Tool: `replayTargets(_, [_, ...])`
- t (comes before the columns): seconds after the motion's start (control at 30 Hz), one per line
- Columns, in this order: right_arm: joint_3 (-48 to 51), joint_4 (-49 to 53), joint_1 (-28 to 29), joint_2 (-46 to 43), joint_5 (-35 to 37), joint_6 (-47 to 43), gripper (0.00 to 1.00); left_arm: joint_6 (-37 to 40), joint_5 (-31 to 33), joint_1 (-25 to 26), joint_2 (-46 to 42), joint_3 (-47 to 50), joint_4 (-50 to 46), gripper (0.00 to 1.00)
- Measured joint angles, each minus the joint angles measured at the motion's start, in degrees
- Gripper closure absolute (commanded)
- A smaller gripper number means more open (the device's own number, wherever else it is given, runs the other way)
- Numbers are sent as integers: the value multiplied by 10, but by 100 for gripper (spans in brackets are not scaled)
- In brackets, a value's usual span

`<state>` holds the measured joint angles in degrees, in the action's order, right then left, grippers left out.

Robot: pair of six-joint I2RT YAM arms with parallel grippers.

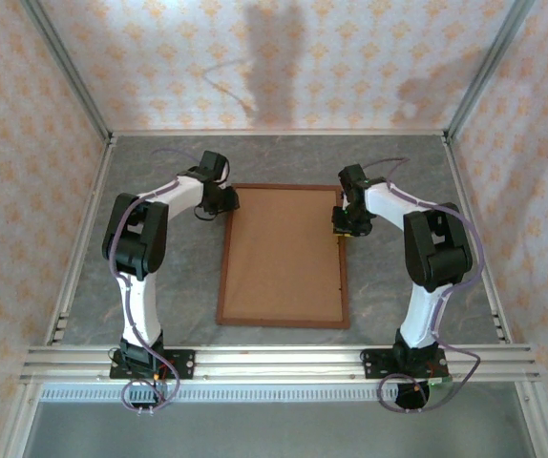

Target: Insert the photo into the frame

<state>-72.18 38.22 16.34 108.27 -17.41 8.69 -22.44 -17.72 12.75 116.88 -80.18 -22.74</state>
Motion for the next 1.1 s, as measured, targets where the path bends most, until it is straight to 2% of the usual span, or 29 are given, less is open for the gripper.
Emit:
replayTargets(0.37, [-1,1,0,0,0,0,80,5,28,18,7,-1,0,67])
replayTargets(0.57, [-1,1,0,0,0,0,80,5,31,19,8,-8,-9,55])
replayTargets(0.73, [-1,1,0,0,0,0,80,3,15,21,7,-10,-10,48])
replayTargets(0.87, [-1,1,0,0,0,0,80,-5,-19,3,-5,-1,-9,45])
replayTargets(1.03, [-1,2,0,0,0,0,80,-19,-56,-27,-36,16,-10,46])
replayTargets(1.1, [-2,3,0,0,0,0,80,-20,-61,-38,-45,16,-11,50])
